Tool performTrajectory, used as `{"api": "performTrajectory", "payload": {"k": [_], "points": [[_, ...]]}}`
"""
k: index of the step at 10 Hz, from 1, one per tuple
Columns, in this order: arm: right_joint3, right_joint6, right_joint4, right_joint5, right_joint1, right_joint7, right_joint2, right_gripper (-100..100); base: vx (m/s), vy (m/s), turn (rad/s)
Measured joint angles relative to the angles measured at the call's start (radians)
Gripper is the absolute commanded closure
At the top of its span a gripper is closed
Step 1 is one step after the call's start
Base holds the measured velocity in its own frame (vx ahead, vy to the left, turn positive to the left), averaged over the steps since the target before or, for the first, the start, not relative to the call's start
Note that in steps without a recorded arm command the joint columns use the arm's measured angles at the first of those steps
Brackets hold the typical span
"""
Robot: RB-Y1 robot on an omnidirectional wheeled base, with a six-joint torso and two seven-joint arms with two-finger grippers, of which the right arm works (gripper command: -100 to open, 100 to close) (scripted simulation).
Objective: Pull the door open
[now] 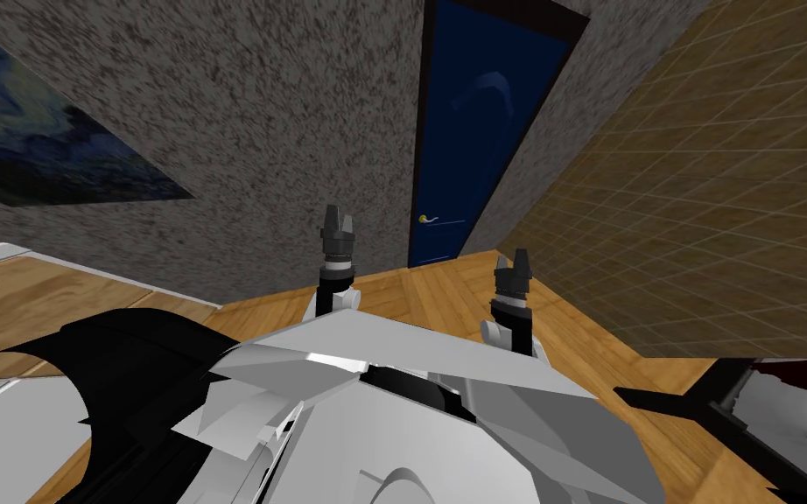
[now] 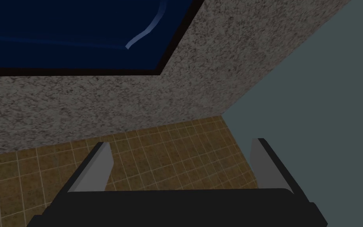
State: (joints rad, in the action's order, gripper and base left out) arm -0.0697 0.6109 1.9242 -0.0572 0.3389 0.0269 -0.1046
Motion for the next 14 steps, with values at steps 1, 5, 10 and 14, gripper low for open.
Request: {"api": "performTrajectory", "payload": {"k": [1,5,10,14], "points": [[-0.001,0.003,-0.027,0.006,-0.010,-0.002,-0.005,-100,0.091,-0.036,0.139],[0.004,0.003,-0.122,0.023,-0.051,0.000,-0.013,-100,0.099,-0.024,0.135],[0.004,0.009,-0.233,0.045,-0.095,-0.003,-0.029,-100,0.072,-0.026,0.119],[0.004,0.020,-0.359,0.067,-0.150,-0.005,-0.043,-100,0.096,-0.038,0.153]]}}
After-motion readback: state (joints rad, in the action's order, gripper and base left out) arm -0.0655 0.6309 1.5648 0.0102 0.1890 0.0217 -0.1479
